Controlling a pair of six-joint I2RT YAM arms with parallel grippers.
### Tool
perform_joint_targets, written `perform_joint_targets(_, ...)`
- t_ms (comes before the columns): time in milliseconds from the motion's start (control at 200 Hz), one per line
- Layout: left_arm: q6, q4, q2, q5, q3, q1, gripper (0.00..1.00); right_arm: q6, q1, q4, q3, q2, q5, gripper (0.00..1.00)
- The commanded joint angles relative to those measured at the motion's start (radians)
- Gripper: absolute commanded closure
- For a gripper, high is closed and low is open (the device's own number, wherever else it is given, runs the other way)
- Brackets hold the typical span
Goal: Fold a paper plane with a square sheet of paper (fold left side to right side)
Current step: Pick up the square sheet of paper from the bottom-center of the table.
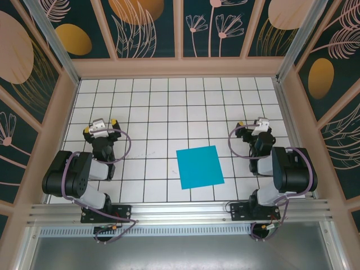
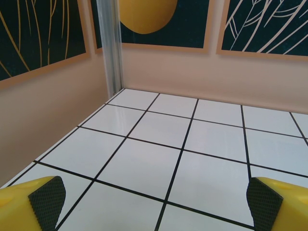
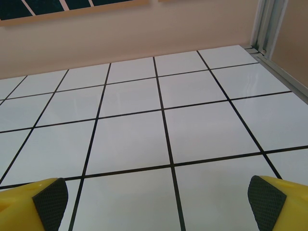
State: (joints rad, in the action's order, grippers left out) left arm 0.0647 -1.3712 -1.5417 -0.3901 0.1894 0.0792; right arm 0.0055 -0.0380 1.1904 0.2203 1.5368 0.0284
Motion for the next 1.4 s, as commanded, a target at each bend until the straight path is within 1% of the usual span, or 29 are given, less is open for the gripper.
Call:
perform_joint_targets(0, 0.008, 0.007, 0.032, 0.033, 0.003, -0.005, 0.02, 0.013, -0.007, 0.033, 0.026, -0.003, 0.001, 0.01)
perform_joint_targets(45, 0.015, 0.041, 0.068, 0.014, 0.006, -0.005, 0.01, 0.028, -0.006, -0.021, 0.045, -0.03, -0.027, 0.01)
perform_joint_targets(85, 0.011, 0.095, 0.116, 0.008, 0.017, -0.004, 0.02, 0.037, -0.006, -0.141, 0.086, -0.074, -0.039, 0.01)
perform_joint_targets(115, 0.024, 0.195, 0.171, 0.001, 0.042, -0.004, 0.01, 0.046, -0.006, -0.254, 0.129, -0.114, -0.039, 0.01)
perform_joint_targets(170, 0.074, 0.431, 0.269, -0.002, 0.116, -0.004, 0.01, 0.057, -0.006, -0.438, 0.202, -0.172, -0.034, 0.01)
perform_joint_targets(225, 0.102, 0.569, 0.355, 0.06, 0.166, -0.004, 0.01, 0.074, -0.004, -0.562, 0.249, -0.226, -0.01, 0.01)
perform_joint_targets(305, 0.171, 0.689, 0.447, 0.179, 0.21, 0.001, 0.01, 0.126, 0.016, -0.737, 0.314, -0.296, -0.031, 0.01)
perform_joint_targets(360, 0.212, 0.772, 0.489, 0.26, 0.241, 0.021, 0.02, 0.174, 0.035, -0.861, 0.359, -0.334, -0.038, 0.01)
perform_joint_targets(390, 0.228, 0.825, 0.504, 0.284, 0.262, 0.045, 0.02, 0.196, 0.046, -0.928, 0.382, -0.352, -0.039, 0.01)
perform_joint_targets(445, 0.217, 0.932, 0.52, 0.307, 0.3, 0.119, 0.01, 0.23, 0.077, -1.048, 0.424, -0.372, -0.039, 0.01)
perform_joint_targets(475, 0.211, 0.983, 0.522, 0.307, 0.315, 0.176, 0.01, 0.244, 0.096, -1.118, 0.446, -0.378, -0.039, 0.01)
perform_joint_targets(535, 0.207, 1.072, 0.518, 0.316, 0.336, 0.276, 0.02, 0.271, 0.144, -1.244, 0.483, -0.38, -0.081, 0.01)
perform_joint_targets(611, 0.213, 1.139, 0.513, 0.331, 0.332, 0.406, 0.02, 0.306, 0.2, -1.355, 0.5, -0.379, -0.083, 0.01)
perform_joint_targets(731, 0.204, 1.167, 0.502, 0.336, 0.3, 0.618, 0.01, 0.391, 0.271, -1.457, 0.485, -0.381, -0.048, 0.01)
perform_joint_targets(776, 0.193, 1.167, 0.485, 0.343, 0.295, 0.684, 0.02, 0.422, 0.292, -1.473, 0.472, -0.383, -0.001, 0.01)
perform_joint_targets(846, 0.167, 1.166, 0.439, 0.359, 0.298, 0.771, 0.01, 0.472, 0.327, -1.497, 0.457, -0.381, 0.009, 0.01)
perform_joint_targets(991, 0.095, 1.155, 0.302, 0.396, 0.332, 0.906, 0.02, 0.558, 0.406, -1.556, 0.456, -0.342, -0.004, 0.01)
perform_joint_targets(1051, 0.058, 1.154, 0.239, 0.404, 0.354, 0.946, 0.01, 0.587, 0.444, -1.568, 0.458, -0.322, -0.019, 0.01)
perform_joint_targets(1141, 0.018, 1.177, 0.157, 0.413, 0.397, 0.979, 0.01, 0.626, 0.491, -1.578, 0.458, -0.298, -0.039, 0.01)
perform_joint_targets(1201, 0.002, 1.194, 0.111, 0.427, 0.42, 0.99, 0.02, 0.642, 0.516, -1.587, 0.46, -0.282, -0.039, 0.01)
perform_joint_targets(1291, -0.004, 1.197, 0.056, 0.46, 0.446, 1.001, 0.01, 0.662, 0.547, -1.617, 0.472, -0.257, -0.097, 0.01)
perform_joint_targets(1396, -0.006, 1.205, 0.0, 0.48, 0.467, 1.006, 0.01, 0.675, 0.579, -1.624, 0.483, -0.226, -0.106, 0.01)
